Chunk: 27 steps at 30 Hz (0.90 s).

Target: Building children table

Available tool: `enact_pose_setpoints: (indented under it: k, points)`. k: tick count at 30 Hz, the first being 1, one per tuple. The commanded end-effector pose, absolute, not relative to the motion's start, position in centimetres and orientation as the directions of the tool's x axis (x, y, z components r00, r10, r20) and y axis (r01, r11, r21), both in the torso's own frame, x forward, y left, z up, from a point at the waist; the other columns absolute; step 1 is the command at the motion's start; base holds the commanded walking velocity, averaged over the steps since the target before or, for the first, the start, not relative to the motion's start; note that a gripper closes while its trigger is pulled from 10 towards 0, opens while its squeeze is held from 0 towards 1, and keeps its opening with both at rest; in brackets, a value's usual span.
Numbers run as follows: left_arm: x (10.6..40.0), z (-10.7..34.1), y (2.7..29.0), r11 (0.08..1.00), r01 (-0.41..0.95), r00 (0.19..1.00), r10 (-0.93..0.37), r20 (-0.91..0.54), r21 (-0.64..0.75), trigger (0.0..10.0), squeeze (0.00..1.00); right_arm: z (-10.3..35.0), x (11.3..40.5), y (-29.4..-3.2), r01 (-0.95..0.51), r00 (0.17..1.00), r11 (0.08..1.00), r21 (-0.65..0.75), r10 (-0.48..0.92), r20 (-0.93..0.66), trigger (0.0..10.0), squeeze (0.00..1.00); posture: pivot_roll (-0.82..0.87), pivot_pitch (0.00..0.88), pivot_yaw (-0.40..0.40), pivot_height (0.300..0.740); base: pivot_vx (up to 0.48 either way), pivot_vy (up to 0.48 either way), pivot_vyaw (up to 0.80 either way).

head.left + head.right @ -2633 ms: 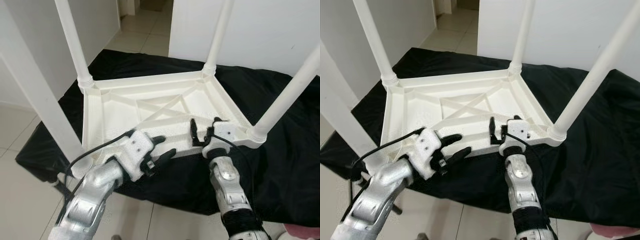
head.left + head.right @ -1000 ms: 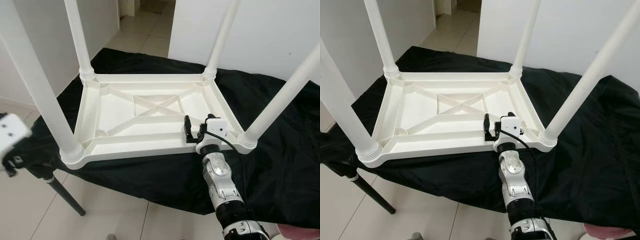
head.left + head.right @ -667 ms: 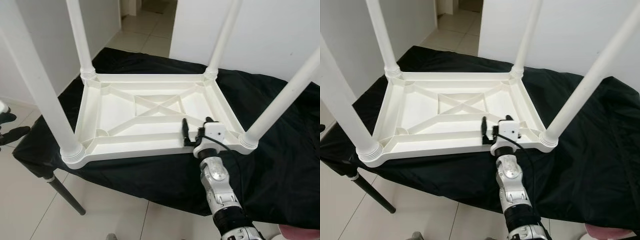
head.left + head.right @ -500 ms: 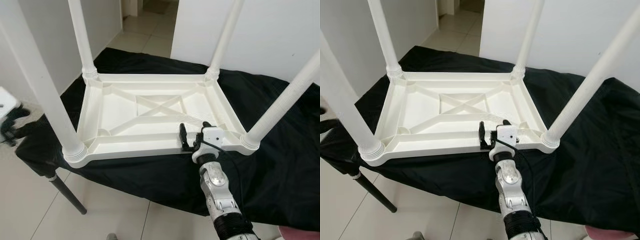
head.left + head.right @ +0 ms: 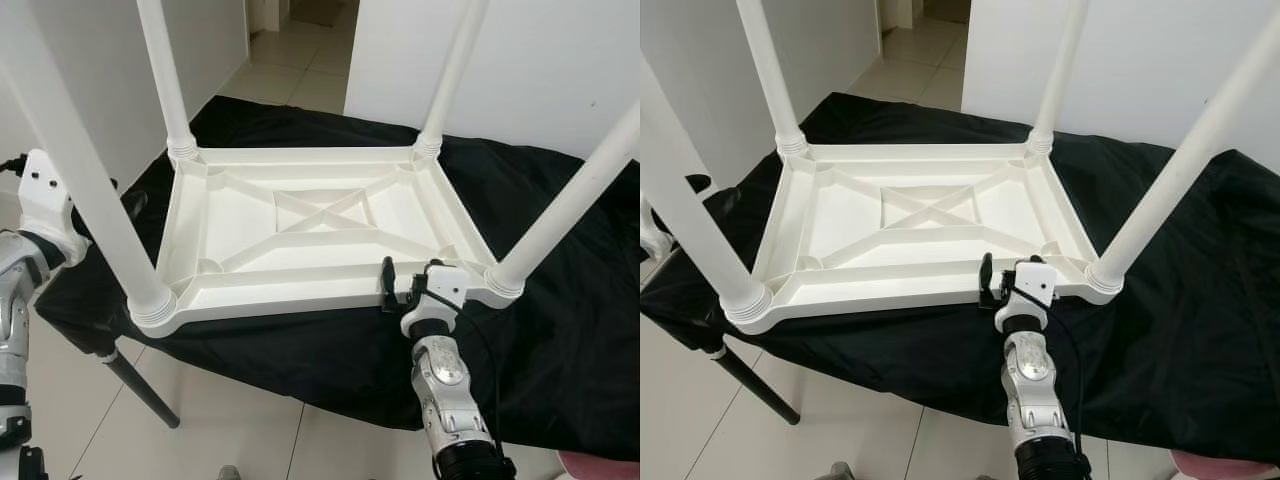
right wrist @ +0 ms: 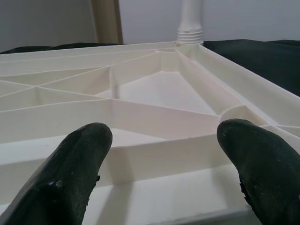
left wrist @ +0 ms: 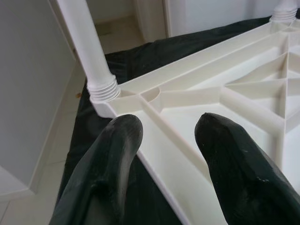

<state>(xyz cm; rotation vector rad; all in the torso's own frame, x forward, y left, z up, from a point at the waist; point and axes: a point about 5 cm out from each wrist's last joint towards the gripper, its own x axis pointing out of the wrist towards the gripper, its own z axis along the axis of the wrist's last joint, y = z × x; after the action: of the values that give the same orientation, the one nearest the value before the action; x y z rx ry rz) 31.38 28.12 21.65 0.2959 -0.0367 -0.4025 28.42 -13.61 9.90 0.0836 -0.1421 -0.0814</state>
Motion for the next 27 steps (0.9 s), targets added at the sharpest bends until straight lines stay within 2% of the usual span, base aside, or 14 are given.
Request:
enact_pose_setpoints:
  k: [1,8,14,18,24,27]
  points:
    - [31.3,20.8,27.5,0.878,0.411,0.905,-0.426,0.008,0.245,10.0,0.0,9.6,27.9,-13.9,0.127,0.984,0.986,0.11,-0.14,0.111,10.0,0.0,0.01,0.008,0.006,0.74,0.0,0.0,0.0]
    - [30.5,18.5,25.6,0.843,0.514,0.851,-0.524,0.027,0.159,10.0,0.0,9.9,27.3,-14.3,0.185,0.97,0.978,0.092,-0.196,0.141,10.0,0.0,0.0,0.005,0.0,0.74,0.0,0.0,0.0]
    - [30.1,17.0,24.9,0.842,0.521,0.845,-0.532,0.05,0.141,10.0,0.0,10.2,26.9,-14.9,0.238,0.955,0.97,0.042,-0.242,0.171,10.0,0.0,0.0,0.0,-0.006,0.74,0.0,0.0,0.0]
    - [29.0,14.4,22.3,0.831,0.547,0.831,-0.554,0.056,0.103,10.0,0.0,9.5,25.6,-17.5,0.362,0.92,0.93,0.071,-0.368,0.135,10.0,0.0,-0.01,0.0,-0.011,0.74,0.0,0.0,0.0]
    - [28.5,14.0,21.4,0.819,0.565,0.819,-0.572,0.054,0.106,10.0,0.0,9.0,25.3,-18.4,0.423,0.898,0.903,0.079,-0.429,0.098,10.0,0.0,-0.01,0.0,-0.012,0.74,0.0,0.0,0.0]
    - [27.6,13.9,20.2,0.768,0.626,0.773,-0.634,0.025,0.134,10.0,0.0,8.4,25.5,-18.2,0.437,0.895,0.894,0.1,-0.443,0.047,10.0,0.0,0.0,0.0,-0.021,0.74,0.0,0.0,0.0]
